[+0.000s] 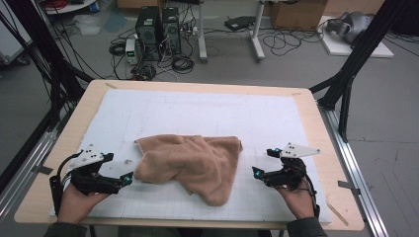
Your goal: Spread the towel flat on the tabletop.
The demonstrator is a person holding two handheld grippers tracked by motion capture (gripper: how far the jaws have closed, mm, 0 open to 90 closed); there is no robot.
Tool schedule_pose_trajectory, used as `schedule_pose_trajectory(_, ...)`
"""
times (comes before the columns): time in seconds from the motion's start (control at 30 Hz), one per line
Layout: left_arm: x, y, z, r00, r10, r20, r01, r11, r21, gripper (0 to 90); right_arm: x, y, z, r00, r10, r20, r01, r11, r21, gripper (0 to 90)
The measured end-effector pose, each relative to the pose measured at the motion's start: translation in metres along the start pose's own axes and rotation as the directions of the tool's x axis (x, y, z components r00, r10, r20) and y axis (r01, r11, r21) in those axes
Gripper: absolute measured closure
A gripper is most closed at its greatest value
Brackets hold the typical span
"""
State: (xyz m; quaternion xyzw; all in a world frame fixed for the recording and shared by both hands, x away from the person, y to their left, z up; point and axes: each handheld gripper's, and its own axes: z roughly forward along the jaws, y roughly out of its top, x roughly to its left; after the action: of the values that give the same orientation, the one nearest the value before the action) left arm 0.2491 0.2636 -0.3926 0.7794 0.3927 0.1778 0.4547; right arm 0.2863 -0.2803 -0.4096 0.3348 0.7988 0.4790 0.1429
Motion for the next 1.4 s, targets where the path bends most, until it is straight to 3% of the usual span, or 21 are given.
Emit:
schedule_pose_trajectory(0.57,-0.002,0.003,0.002,0.9998,0.001,0.018,-0.001,1.0000,0.005,2.1,-0.001,-0.001,-0.001,0.9999,0.005,-0.009,-0.005,1.000,0.009,10.6)
schedule_pose_trajectory(0.83,-0.005,0.008,-0.001,0.9993,0.006,0.038,-0.006,1.0000,-0.004,2.1,0.003,0.006,0.005,0.9996,-0.017,-0.024,0.017,1.000,0.012,10.6)
schedule_pose_trajectory(1.1,-0.012,0.029,0.002,0.9969,0.033,0.071,-0.031,0.9992,-0.023,3.2,0.012,0.025,0.026,0.9956,-0.060,-0.071,0.062,0.998,0.029,10.6)
schedule_pose_trajectory(1.13,-0.012,0.034,0.008,0.9941,0.041,0.100,-0.039,0.9990,-0.023,5.7,0.012,0.028,0.030,0.9946,-0.069,-0.078,0.072,0.997,0.032,10.6)
schedule_pose_trajectory(1.27,-0.011,0.040,0.020,0.9928,0.040,0.113,-0.038,0.9991,-0.019,8.7,0.014,0.035,0.047,0.9911,-0.078,-0.108,0.084,0.995,0.057,11.0)
schedule_pose_trajectory(1.4,-0.011,0.043,0.040,0.9912,0.043,0.125,-0.044,0.9990,-0.001,15.3,0.016,0.038,0.062,0.9848,-0.105,-0.139,0.117,0.990,0.083,19.2)
